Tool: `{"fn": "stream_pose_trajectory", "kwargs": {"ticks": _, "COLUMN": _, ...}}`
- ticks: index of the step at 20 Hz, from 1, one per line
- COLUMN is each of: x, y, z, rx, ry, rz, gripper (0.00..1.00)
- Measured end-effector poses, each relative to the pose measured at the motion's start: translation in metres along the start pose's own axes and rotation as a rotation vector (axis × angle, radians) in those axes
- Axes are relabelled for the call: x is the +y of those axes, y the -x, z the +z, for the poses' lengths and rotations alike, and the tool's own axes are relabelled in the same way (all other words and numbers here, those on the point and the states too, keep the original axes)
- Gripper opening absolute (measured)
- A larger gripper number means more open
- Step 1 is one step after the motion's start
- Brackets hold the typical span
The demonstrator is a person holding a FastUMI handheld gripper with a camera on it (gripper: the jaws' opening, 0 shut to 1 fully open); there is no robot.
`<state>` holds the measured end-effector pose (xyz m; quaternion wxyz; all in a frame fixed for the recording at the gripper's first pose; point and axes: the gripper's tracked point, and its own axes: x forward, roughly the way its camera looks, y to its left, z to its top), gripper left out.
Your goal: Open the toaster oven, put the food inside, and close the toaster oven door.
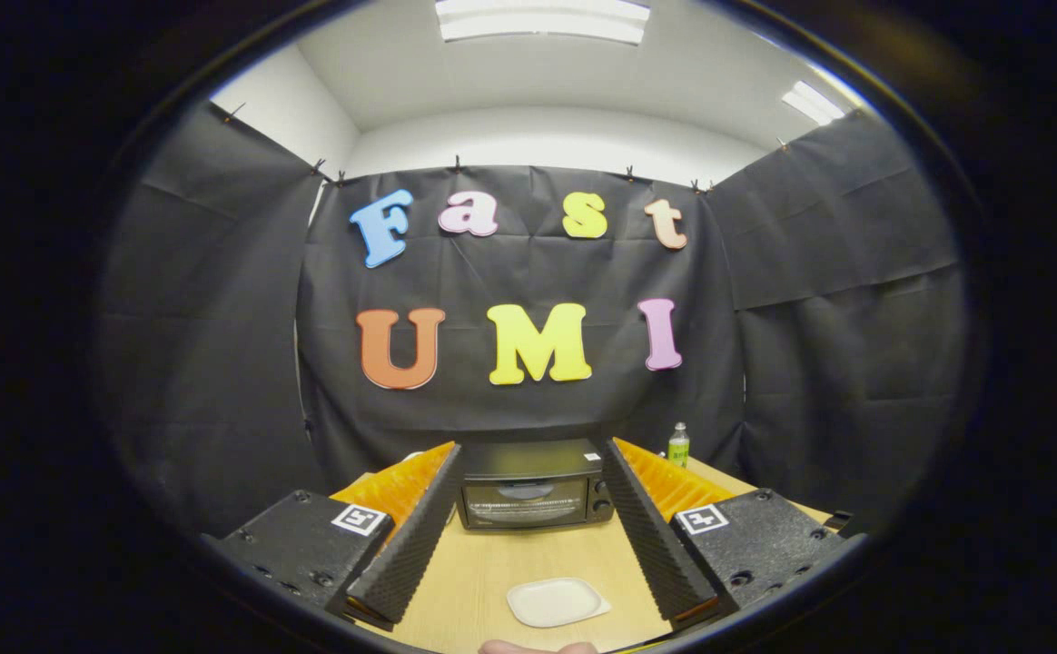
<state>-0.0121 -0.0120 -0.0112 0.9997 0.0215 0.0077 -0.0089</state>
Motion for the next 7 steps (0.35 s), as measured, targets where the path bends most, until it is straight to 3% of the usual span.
{"fn": "stream_pose_trajectory", "kwargs": {"ticks": 7, "x": 0.0014, "y": -0.001, "z": -0.0015, "rx": 0.008, "ry": -0.006, "rz": 0.002, "gripper": 1.0}}
